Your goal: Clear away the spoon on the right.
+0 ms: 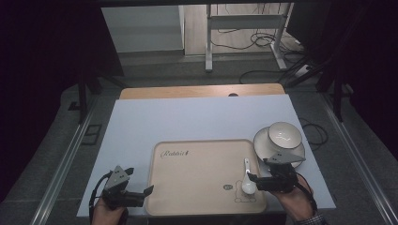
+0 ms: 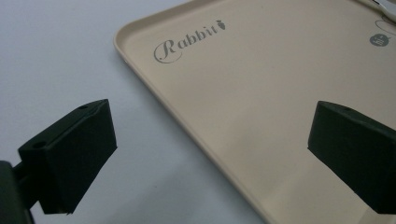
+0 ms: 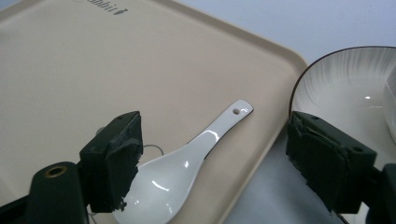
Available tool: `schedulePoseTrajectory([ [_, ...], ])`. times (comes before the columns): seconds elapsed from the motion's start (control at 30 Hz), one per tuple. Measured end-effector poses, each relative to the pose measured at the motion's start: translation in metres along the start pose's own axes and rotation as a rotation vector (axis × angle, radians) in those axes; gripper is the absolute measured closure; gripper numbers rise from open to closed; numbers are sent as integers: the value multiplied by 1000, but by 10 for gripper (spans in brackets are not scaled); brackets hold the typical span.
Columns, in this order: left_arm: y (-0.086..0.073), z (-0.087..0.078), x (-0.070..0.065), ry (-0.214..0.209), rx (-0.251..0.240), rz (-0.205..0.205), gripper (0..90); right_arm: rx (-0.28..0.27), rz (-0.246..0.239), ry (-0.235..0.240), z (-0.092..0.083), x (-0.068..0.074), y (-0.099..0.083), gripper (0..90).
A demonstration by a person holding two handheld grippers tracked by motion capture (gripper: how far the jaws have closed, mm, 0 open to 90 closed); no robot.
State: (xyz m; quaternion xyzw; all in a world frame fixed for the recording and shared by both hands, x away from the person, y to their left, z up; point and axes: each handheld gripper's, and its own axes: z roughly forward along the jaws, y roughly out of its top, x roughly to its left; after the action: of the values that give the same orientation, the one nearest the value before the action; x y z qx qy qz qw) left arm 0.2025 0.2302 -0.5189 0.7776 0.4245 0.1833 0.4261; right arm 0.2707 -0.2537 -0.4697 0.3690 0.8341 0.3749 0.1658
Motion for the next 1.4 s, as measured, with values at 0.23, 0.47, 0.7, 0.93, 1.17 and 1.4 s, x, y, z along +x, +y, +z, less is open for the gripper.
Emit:
schedulePoseTrajectory([
  [0.23, 0, 0, 0, -1, 0, -1, 8, -6, 2, -9, -6, 0, -5, 154],
  [0.47, 0, 0, 0, -1, 0, -2, 8, -11, 2, -14, -14, -1, -12, 124],
  [0.7, 0, 0, 0, -1, 1, -2, 8, -13, 4, -16, -18, -1, -16, 109],
  [0.93, 0, 0, 1, -2, 0, -3, 8, -11, 11, -26, -23, -2, -21, 103],
  [1.17, 0, 0, 1, -2, 0, -5, 8, -14, 16, -37, -28, -3, -27, 96],
  [1.4, 0, 0, 1, -1, 0, -6, 8, -19, 24, -46, -35, -3, -32, 92],
])
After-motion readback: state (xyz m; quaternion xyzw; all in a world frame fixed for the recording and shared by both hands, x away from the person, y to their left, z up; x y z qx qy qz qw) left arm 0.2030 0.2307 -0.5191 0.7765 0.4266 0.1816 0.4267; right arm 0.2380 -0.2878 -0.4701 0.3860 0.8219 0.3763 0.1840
